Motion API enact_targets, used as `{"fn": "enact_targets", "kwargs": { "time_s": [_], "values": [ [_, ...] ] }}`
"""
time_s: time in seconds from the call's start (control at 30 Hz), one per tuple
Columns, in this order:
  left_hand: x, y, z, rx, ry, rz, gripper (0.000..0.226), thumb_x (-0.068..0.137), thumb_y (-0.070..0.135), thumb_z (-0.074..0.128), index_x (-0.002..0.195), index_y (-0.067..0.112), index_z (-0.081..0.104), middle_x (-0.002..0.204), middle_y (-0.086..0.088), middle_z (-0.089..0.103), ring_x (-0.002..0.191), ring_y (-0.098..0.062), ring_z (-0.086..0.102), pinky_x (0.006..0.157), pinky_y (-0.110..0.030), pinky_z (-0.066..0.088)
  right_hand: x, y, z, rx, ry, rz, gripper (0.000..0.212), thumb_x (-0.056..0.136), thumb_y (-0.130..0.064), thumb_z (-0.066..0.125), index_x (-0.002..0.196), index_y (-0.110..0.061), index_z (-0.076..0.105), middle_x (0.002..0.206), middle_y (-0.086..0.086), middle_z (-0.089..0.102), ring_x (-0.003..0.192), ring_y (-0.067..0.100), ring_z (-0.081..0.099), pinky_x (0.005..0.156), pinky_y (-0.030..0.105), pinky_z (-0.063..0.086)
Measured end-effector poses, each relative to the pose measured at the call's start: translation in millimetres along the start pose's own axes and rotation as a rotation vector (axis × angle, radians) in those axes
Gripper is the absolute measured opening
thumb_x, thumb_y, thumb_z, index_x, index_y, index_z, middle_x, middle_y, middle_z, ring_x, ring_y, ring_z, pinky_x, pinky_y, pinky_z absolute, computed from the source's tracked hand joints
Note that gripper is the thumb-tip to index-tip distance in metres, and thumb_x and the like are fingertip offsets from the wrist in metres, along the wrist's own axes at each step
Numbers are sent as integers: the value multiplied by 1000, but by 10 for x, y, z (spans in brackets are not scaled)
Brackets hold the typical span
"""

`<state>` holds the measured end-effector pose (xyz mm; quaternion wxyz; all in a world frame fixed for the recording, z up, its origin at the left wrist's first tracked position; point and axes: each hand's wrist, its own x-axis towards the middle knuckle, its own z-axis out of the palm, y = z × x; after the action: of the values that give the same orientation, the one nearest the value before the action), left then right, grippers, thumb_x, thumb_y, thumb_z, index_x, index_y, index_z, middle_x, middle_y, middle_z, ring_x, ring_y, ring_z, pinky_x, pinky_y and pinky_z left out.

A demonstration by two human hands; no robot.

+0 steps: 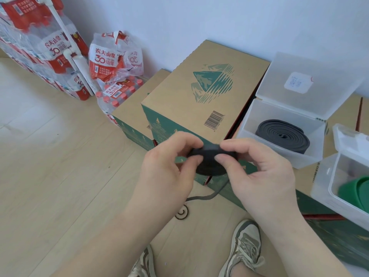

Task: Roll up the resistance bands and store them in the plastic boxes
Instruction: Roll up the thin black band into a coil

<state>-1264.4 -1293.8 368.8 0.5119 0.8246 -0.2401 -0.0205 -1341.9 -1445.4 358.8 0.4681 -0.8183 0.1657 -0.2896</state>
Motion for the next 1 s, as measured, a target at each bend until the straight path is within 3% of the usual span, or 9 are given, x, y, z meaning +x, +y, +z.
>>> {"fn": "enact_targets", "kwargs": {
  "time_s": [0.07, 0.13, 0.2, 0.27, 0.37, 0.43, 0.67, 0.87, 1.0],
  "values": [
    [25, 8, -9, -96, 45, -99, 28, 89, 0, 74, 97, 27, 68, 93, 18, 71, 91, -2, 68, 73, -20, 58, 13, -4, -28, 48, 9, 72, 27, 85, -3, 80, 98, -28, 78, 94, -15, 78, 94, 8, 74, 83, 11, 52],
    [32, -14, -4, -203, 71, -170, 32, 90, -1, 72, 97, 29, 64, 93, 14, 71, 89, -7, 68, 82, -34, 62, 10, -15, -26, 77, 19, 84, 29, 88, -2, 77, 100, -28, 78, 96, -16, 78, 94, 5, 73, 81, 7, 50],
    [32, -56, 22, -252, 42, -223, 35, 92, -1, 69, 99, 32, 60, 94, 11, 70, 91, -13, 69, 82, -46, 62, 17, -10, -10, 61, 35, 41, 29, 89, 0, 76, 99, -26, 77, 100, -17, 77, 97, 6, 73, 86, 10, 50],
    [10, -106, 50, -179, -18, -232, 38, 93, 1, 67, 103, 35, 56, 94, 12, 69, 92, -10, 69, 81, -45, 62, 15, 28, 15, 10, 29, -25, 27, 87, 7, 74, 95, -19, 78, 101, -14, 76, 98, 8, 72, 89, 14, 52],
    [-20, -108, 52, 66, -40, -49, 38, 91, 4, 69, 112, 32, 54, 102, 20, 65, 103, 5, 62, 79, -30, 61, -9, 104, 44, -81, -12, -132, 29, 84, 17, 71, 87, -11, 79, 97, -5, 76, 95, 14, 71, 86, 28, 56],
    [-39, -97, 47, 133, -40, 116, 34, 91, 9, 68, 117, 28, 56, 110, 20, 61, 107, 0, 61, 81, -33, 61, -27, 123, 55, -131, -17, -175, 33, 82, 19, 70, 86, -12, 79, 97, -6, 76, 96, 19, 71, 84, 37, 56],
    [-38, -98, 48, 147, -87, 166, 22, 93, 7, 65, 104, 25, 62, 97, 14, 64, 93, -10, 65, 72, -37, 60, -35, 61, 56, -137, -25, -168, 31, 82, 14, 74, 90, -16, 81, 99, -12, 77, 98, 11, 71, 90, 25, 54],
    [30, -74, 5, -174, 26, -102, 37, 94, -3, 63, 97, 33, 59, 96, 14, 68, 96, -14, 67, 80, -46, 62, 14, -56, -10, 123, 36, 107, 35, 87, -1, 78, 99, -33, 76, 93, -17, 77, 96, 5, 72, 84, 10, 52],
    [42, -75, 20, -379, 1, -264, 35, 97, -7, 60, 101, 29, 58, 98, 2, 69, 97, -27, 69, 80, -43, 65, 20, -97, -12, 173, 55, 86, 38, 90, 3, 73, 98, -34, 74, 95, -15, 76, 93, 6, 72, 81, 8, 51]
  ]
}}
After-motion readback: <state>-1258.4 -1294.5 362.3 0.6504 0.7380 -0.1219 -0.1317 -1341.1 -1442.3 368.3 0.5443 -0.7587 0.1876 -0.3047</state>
